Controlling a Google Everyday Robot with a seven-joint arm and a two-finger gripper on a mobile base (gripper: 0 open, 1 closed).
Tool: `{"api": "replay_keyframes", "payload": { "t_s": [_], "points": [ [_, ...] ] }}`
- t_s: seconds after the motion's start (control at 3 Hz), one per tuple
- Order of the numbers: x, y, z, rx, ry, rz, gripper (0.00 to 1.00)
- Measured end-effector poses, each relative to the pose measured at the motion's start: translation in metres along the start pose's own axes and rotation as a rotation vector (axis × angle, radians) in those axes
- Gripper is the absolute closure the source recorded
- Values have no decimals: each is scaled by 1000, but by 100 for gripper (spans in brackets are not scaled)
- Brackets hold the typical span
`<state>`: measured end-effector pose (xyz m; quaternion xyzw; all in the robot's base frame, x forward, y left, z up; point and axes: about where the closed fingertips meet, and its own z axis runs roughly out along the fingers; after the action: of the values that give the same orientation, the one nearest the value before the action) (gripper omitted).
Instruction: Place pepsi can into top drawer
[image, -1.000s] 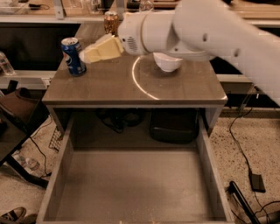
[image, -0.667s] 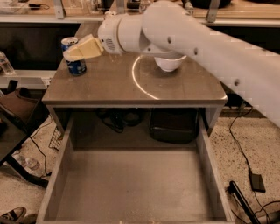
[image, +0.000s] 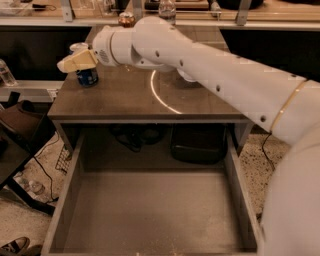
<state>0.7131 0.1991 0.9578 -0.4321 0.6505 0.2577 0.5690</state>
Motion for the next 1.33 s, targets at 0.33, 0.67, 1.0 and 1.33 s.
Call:
{"api": "replay_keyframes", "payload": {
  "t_s": [0.33, 0.67, 1.0, 1.33],
  "points": [
    [20, -5, 33, -6, -12, 54, 0],
    [44, -8, 65, 6, -67, 117, 2],
    [49, -5, 80, 10, -114, 138, 25],
    [48, -1, 82, 3, -115, 140, 48]
  ]
}}
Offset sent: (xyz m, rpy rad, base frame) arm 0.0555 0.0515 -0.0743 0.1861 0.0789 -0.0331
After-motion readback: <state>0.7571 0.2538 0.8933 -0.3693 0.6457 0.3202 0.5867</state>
